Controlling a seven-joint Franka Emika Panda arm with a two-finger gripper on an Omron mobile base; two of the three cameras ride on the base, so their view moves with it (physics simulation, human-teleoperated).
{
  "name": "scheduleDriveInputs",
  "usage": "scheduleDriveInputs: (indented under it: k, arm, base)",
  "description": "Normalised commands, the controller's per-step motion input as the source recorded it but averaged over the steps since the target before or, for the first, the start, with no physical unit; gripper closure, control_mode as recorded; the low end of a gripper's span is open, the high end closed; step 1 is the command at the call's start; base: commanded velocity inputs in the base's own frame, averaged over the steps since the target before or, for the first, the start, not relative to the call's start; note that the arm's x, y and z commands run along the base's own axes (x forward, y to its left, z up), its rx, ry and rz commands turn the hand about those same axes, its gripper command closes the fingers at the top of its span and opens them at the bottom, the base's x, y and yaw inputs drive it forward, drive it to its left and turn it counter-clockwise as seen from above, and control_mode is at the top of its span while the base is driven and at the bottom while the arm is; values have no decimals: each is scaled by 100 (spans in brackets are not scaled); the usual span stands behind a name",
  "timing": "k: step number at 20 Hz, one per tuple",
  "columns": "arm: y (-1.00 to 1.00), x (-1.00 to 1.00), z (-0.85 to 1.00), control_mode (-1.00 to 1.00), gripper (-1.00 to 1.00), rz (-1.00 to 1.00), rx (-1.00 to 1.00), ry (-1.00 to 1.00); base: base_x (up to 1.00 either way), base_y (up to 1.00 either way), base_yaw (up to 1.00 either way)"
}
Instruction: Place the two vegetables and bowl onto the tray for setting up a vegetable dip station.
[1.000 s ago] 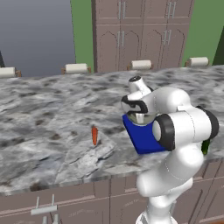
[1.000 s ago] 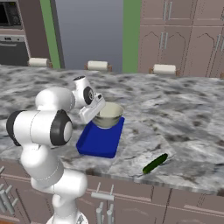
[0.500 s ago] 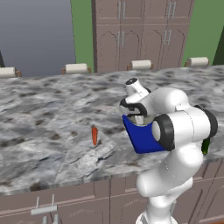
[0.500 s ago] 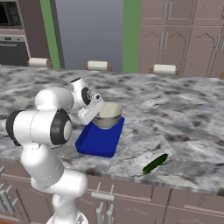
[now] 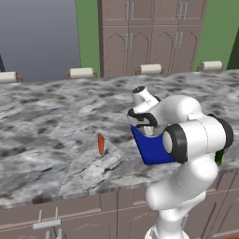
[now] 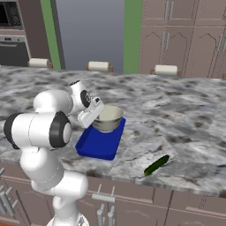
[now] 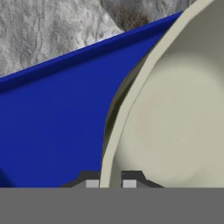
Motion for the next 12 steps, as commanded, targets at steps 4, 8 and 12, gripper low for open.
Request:
scheduleDriveInputs:
  k: [4, 8, 12]
  arm:
    - [2, -14, -13, -100, 100, -2, 0, 0]
    - [3, -8, -13, -100, 100, -1, 0, -4]
    - [3, -6, -11, -100, 100, 0, 0, -3]
  base:
    - [0, 0, 0]
    - [0, 0, 0]
    - [0, 0, 0]
